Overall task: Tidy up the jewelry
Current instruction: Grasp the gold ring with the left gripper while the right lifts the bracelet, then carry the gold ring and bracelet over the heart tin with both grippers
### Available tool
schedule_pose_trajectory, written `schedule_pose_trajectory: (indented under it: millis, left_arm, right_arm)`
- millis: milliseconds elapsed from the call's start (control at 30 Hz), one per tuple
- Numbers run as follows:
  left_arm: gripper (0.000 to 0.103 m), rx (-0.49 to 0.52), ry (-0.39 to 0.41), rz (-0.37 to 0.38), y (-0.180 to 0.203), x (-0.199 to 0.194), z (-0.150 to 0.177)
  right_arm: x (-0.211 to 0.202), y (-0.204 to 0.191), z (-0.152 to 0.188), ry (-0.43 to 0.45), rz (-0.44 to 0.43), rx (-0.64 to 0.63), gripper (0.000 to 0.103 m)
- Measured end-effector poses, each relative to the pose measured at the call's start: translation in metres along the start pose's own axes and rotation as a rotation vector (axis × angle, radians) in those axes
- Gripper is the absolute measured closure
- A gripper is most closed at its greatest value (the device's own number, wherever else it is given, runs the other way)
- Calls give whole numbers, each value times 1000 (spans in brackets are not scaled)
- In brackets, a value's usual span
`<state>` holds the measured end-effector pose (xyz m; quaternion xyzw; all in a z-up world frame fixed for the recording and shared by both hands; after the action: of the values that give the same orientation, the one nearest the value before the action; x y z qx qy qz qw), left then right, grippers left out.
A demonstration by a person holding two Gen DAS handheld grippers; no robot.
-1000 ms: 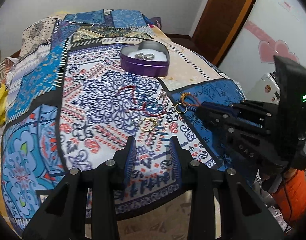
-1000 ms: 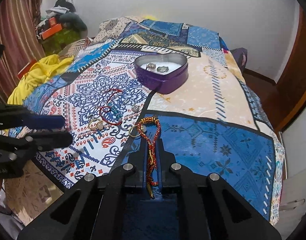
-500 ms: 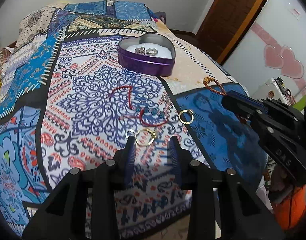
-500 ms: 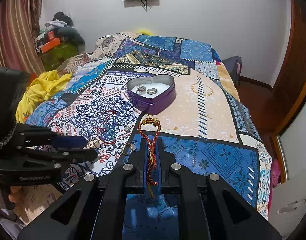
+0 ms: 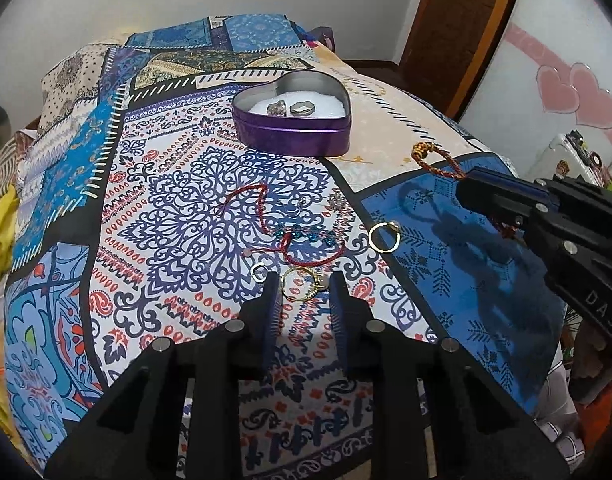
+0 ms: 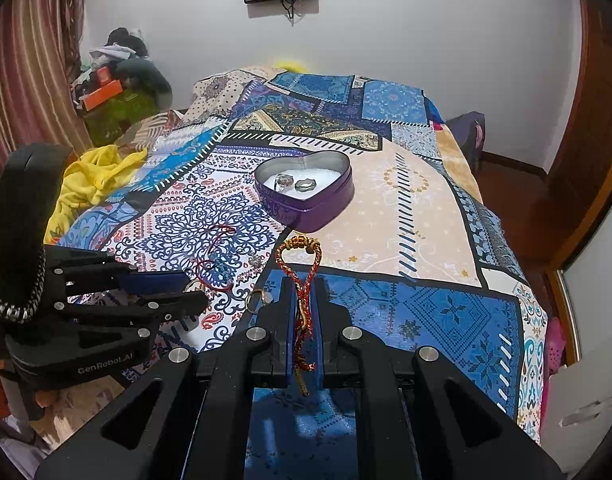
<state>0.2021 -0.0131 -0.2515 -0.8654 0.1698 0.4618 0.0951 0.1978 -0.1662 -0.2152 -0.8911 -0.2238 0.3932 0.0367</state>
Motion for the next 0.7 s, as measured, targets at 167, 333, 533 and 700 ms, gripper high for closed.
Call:
schedule_pose_trajectory:
  millis: [167, 333, 533, 700]
  left_arm:
    - [97, 6, 12, 0, 1, -9, -2]
    - [97, 4, 22, 0, 0, -14, -1]
    - [97, -10, 79, -1, -6, -32, -13]
    - [97, -10, 127, -23, -14, -45, -28]
  right_arm:
    - [-4, 0, -6, 16, 0, 8, 96]
    - [-8, -1, -10, 30, 2, 8, 96]
    - [-8, 0, -17, 43, 4, 14, 96]
    - [-10, -2, -27, 68, 5, 17, 96]
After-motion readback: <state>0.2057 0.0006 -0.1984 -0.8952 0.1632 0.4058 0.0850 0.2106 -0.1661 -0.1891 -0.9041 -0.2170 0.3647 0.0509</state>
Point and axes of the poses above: each gripper's, at about its wrist camera, not at the fingertips, and x roughly the way its jaws point, y to its right, z to its underside, the point moved 5 cm from there along x, roughly the way its jaws point, and after that the axes turned 14 degrees about x, right-handed, at the moved point
